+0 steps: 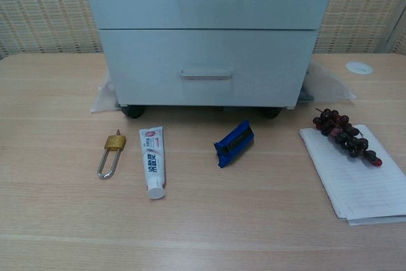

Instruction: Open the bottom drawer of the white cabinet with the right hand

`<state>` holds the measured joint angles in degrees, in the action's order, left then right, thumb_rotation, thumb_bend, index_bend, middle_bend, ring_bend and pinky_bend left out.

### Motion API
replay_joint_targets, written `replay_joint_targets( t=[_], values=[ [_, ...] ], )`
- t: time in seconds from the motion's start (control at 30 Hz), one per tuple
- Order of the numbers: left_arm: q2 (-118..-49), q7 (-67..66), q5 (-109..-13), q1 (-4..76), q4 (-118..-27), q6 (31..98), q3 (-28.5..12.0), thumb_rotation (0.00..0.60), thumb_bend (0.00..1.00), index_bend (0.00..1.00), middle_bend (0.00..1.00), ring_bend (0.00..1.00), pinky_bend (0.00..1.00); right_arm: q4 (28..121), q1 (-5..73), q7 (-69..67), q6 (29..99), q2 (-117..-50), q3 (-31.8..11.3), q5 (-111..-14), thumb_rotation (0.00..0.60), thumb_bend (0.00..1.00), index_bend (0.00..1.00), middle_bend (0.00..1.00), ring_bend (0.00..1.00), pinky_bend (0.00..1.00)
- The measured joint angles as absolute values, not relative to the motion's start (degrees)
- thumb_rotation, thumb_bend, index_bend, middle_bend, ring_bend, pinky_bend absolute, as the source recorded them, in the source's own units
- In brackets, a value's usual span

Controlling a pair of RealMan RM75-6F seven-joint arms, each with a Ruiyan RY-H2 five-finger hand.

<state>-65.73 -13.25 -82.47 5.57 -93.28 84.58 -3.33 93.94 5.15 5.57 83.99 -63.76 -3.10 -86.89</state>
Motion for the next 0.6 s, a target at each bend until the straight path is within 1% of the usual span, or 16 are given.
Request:
replay_joint_targets(
  t=[0.37,0.6],
  values=[
    [-65.4,-12.73,-82.86,5.56,-92.97,85.13,-3.46,0.6,0.27,0.1,0.07,0.08,0.15,95.28,5.26,6.19,83.89,-63.17,-2.85,-87.6,0.6,0.2,0.12,0.28,0.25,0.38],
    [-65.17,-12.31,-84.26,5.64,-93.09,85.87,-3.41,0.6,0.27,0.11,0.07,0.08,0.15,96.52,6.11,6.62,84.24,-62.78,-3.05,-89.51,0.6,0.2,0.12,0.34,0.26,0.38]
  ],
)
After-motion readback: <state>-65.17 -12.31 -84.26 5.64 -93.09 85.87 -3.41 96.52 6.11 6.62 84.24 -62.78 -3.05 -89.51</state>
